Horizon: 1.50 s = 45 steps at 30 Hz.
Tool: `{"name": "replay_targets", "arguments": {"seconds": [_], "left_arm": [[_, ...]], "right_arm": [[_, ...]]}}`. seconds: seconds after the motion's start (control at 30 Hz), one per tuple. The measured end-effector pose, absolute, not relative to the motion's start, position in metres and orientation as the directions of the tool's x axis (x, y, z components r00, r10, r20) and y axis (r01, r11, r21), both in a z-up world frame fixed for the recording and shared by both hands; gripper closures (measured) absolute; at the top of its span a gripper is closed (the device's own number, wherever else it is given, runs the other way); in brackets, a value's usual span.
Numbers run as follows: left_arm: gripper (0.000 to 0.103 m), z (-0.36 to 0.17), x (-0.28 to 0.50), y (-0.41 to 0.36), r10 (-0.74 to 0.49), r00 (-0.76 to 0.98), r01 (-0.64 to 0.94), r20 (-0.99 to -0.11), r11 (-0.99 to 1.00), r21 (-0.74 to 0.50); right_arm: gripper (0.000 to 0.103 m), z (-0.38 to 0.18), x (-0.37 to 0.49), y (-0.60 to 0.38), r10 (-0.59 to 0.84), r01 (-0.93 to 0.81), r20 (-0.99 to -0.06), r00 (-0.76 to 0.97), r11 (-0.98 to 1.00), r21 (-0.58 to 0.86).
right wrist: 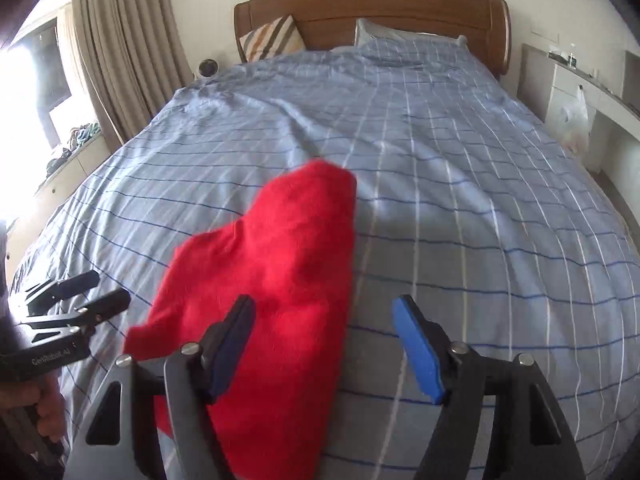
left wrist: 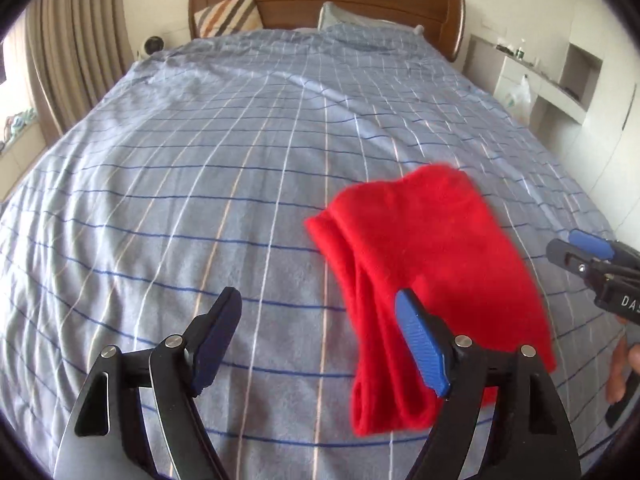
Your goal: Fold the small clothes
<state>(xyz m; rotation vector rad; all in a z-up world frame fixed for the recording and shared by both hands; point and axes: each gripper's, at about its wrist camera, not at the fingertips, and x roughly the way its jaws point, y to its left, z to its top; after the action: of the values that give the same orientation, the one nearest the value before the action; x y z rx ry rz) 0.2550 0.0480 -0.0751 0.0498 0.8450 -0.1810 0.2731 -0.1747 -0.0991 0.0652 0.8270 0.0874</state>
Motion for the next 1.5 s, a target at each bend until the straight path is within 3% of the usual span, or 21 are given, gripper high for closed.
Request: {"name": "replay_targets", "arguments": {"seconds": [0.07, 0.13, 0.23, 0.37, 0.53, 1.0, 1.5], "left_arm": [[0.012, -0.072, 0.230, 0.050, -0.100, 0.690, 0.177, -0.717, 0.984, 0.033], [0.002, -0.062, 0.201, 0.048, -0.067, 0.741, 0.173, -0.668, 0.980, 0.094], [0.001, -0.044, 0.163, 0.036, -0.041, 0.785, 0.160, -0.619, 0.977, 0.138], [0.000, -0.023, 0.131, 0.028, -0.010, 0.770, 0.113, -0.638, 0.986, 0.121], [0.000, -0.007, 0.089, 0.022, 0.054, 0.786, 0.051, -0.616, 0.987, 0.151], [0.000, 0.003, 0.039, 0.024, 0.054, 0.702, 0.041, -0.710, 0.992, 0.116], [0.000, 0.029, 0.005, 0.032, 0.064, 0.747, 0.028, -0.662, 0.992, 0.127]], "right_arm": [[0.016, -0.108, 0.250, -0.189, 0.055, -0.043, -0.746, 0.663, 0.998, 0.036], [0.014, -0.114, 0.223, -0.198, 0.018, -0.036, -0.752, 0.659, 0.999, -0.007], [0.012, -0.112, 0.181, -0.205, 0.023, -0.031, -0.741, 0.671, 1.000, 0.002], [0.004, -0.094, 0.133, -0.197, 0.035, -0.024, -0.712, 0.701, 0.999, 0.025], [0.002, -0.064, 0.087, -0.177, 0.063, -0.070, -0.685, 0.726, 0.997, 0.018], [0.001, -0.028, 0.025, -0.153, 0.061, -0.072, -0.669, 0.740, 0.997, 0.011], [0.000, -0.005, -0.003, -0.136, 0.107, -0.101, -0.680, 0.725, 0.994, 0.049]]}}
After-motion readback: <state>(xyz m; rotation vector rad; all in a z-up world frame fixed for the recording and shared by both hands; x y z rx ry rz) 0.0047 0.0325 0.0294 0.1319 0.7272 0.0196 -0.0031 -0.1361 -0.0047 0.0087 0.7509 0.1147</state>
